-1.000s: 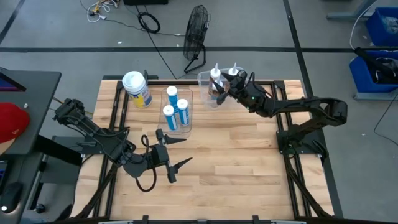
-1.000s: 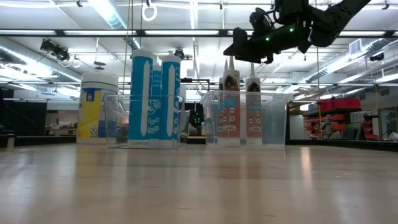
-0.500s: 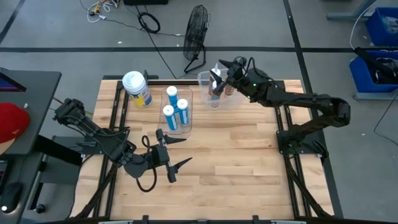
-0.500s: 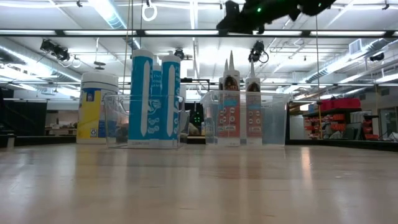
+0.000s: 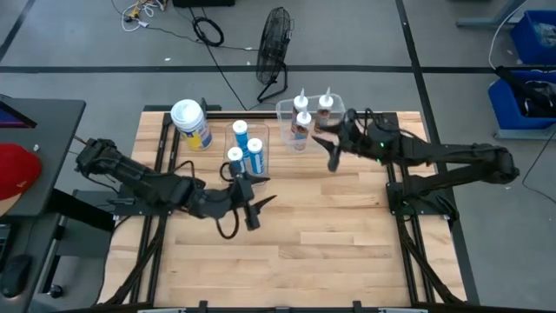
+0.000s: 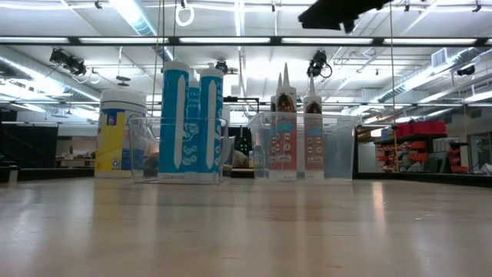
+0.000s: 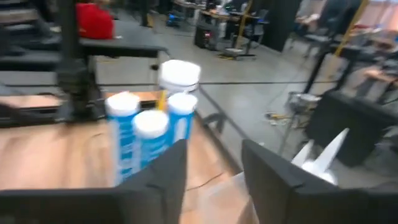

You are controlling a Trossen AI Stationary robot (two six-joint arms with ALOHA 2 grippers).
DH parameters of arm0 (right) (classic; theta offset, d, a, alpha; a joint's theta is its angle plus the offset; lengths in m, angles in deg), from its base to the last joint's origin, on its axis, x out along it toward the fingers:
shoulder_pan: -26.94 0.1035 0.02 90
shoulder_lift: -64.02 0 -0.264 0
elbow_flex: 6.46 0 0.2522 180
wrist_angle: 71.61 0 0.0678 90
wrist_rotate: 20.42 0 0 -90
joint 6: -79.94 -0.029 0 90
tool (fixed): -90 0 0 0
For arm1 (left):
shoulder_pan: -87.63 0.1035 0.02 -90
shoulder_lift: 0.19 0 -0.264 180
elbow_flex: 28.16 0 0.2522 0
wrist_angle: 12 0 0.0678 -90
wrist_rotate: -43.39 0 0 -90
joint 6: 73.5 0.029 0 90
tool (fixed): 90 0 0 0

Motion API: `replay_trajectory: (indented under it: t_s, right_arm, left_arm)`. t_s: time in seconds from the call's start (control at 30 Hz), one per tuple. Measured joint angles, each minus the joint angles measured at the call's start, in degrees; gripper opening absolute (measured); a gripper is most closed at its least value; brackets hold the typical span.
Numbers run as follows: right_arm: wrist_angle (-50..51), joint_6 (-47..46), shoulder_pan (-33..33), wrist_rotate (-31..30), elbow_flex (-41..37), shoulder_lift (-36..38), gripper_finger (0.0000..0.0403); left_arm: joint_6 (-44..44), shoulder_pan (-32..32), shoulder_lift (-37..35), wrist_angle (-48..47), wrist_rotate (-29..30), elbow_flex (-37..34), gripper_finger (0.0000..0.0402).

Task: Pick & place silicon tubes, Sealant and Lysol wipes
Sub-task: Return to Home Position

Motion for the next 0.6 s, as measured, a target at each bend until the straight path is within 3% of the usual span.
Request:
replay_trajectory:
  t_s: [0.17,0.23,0.3,0.5,0.6]
  right_arm:
    - [-2.38,-4.61,4.51,0.02,-9.64,5.19,0.0063]
    - [-4.75,-6.24,6.07,0.00,-13.52,6.59,0.0023]
    - [-7.61,-7.52,7.43,-0.05,-17.11,7.12,0.0008]
    - [-14.62,-10.86,9.43,-0.57,-24.12,7.18,0.0011]
    - [-15.11,-11.10,10.00,-0.57,-24.63,7.16,0.0004]
  left_arm:
    - [0.70,4.19,-0.02,0.39,-5.88,-0.48,0.0130]
    - [0.67,5.81,-0.11,2.98,-6.59,-2.91,0.0075]
    - [0.72,7.08,-0.21,8.79,-8.28,-6.90,0.0025]
    - [3.44,12.37,-3.91,35.03,-25.74,-21.26,0.0006]
    - [3.73,15.61,-6.71,42.66,-32.87,-26.15,0.0004]
